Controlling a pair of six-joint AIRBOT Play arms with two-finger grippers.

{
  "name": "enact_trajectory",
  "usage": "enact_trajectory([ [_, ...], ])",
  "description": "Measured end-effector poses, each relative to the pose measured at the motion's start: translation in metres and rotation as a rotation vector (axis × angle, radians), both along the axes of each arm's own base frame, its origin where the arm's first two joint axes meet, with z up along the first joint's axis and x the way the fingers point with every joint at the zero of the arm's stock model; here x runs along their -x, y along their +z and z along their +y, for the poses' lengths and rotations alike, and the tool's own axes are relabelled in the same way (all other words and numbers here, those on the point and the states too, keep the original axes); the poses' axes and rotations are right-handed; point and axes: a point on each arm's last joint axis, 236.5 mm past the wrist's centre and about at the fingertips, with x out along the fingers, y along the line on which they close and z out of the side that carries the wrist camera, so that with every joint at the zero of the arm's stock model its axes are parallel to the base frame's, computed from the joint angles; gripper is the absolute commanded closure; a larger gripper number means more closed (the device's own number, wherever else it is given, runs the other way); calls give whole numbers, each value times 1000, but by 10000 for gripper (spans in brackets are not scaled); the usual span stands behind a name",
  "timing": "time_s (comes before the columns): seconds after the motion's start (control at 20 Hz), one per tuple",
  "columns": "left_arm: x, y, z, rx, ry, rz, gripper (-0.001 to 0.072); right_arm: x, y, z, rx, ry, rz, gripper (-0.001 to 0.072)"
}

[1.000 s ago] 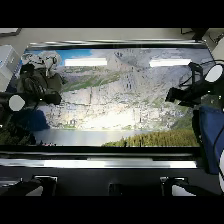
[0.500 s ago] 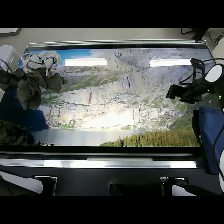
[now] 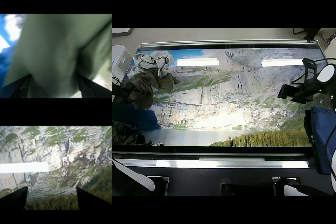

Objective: Fold the clothes and pants, and hang the long-sleeved shirts on hangers.

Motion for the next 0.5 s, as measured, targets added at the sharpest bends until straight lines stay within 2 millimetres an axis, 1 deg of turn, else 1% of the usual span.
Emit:
enact_trajectory([
  [0.05, -6, -5, -5, 25, -7, -18, 84, 0, 0, 1, -5, 1, 2, 34],
  [0.1, -11, -8, -8, 44, -12, -37, 581, 2, 0, 2, -8, 2, 9, 33],
  [0.15, -15, -11, -12, 62, -15, -51, 671, 3, -1, 3, -12, 3, 14, 33],
  [0.2, -17, -13, -17, 77, -29, -56, 679, 5, -1, 4, -16, 5, 20, 33],
  [0.25, -20, -10, -23, 90, -47, -72, 681, 6, -2, 4, -17, 6, 28, 33],
  [0.3, -24, -1, -30, 101, -68, -99, 686, 6, -1, 5, -21, 4, 28, 33],
  [0.35, -30, 14, -38, 105, -96, -135, 687, 6, -1, 5, -22, 3, 29, 33],
  [0.4, -36, 34, -46, 94, -133, -178, 688, 6, -1, 5, -21, 3, 26, 34],
  [0.45, -42, 64, -57, 65, -185, -236, 689, 4, 0, 5, -19, 6, 15, 34],
  [0.5, -47, 101, -70, 20, -242, -307, 689, 2, 2, 5, -18, 8, 3, 34],
])
